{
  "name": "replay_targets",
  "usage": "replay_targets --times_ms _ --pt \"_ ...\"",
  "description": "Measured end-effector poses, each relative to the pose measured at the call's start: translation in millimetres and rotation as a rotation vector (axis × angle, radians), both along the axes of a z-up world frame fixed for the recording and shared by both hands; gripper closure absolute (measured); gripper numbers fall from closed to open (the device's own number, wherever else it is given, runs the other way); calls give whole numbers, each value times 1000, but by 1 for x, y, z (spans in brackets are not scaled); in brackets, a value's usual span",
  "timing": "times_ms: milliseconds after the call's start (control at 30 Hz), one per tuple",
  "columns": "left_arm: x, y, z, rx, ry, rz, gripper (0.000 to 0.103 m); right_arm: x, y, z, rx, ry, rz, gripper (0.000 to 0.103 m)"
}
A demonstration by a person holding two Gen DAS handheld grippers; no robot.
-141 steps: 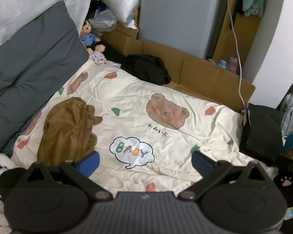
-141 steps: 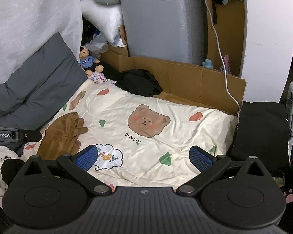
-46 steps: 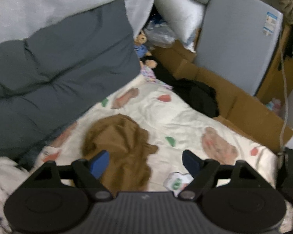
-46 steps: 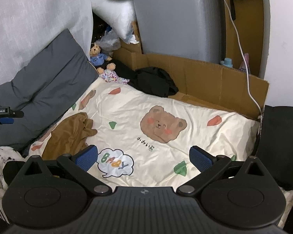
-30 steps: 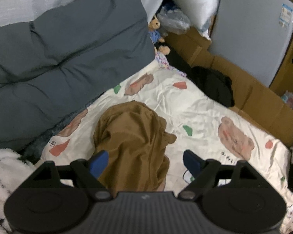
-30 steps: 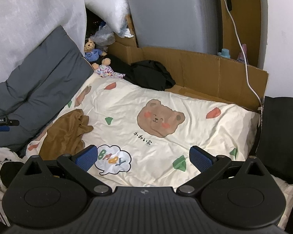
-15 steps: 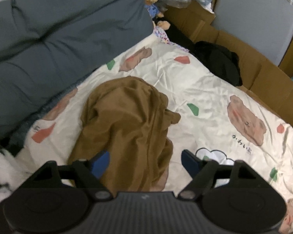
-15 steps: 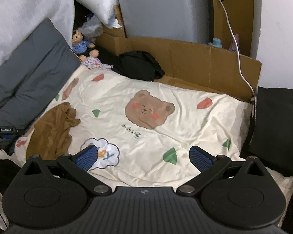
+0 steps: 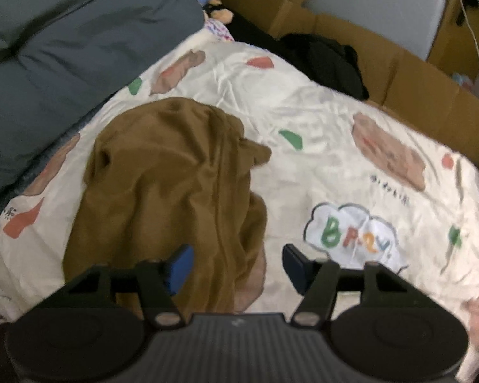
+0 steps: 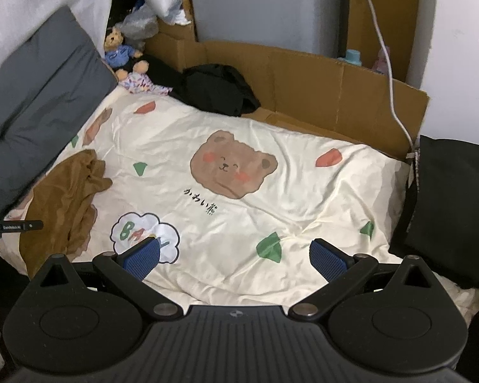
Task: Fold clothes
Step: 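Close the left gripper on the edge of the brown T-shirt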
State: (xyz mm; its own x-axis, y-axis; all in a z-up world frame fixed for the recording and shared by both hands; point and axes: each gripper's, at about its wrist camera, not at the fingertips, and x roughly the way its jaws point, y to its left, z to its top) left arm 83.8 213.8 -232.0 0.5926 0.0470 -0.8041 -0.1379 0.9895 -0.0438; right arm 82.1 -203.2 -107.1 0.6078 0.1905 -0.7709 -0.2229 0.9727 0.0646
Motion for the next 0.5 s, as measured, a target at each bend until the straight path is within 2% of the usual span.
replay_targets --times_ms 200,333,500 --pt "5 -7 -32 27 34 -61 39 7 20 -13 -8 20 42 1" --pt "6 -9 -52 45 68 -79 51 12 30 -18 -12 31 66 1" --pt "11 -2 -74 45 103 -63 53 17 33 -24 -28 40 64 1"
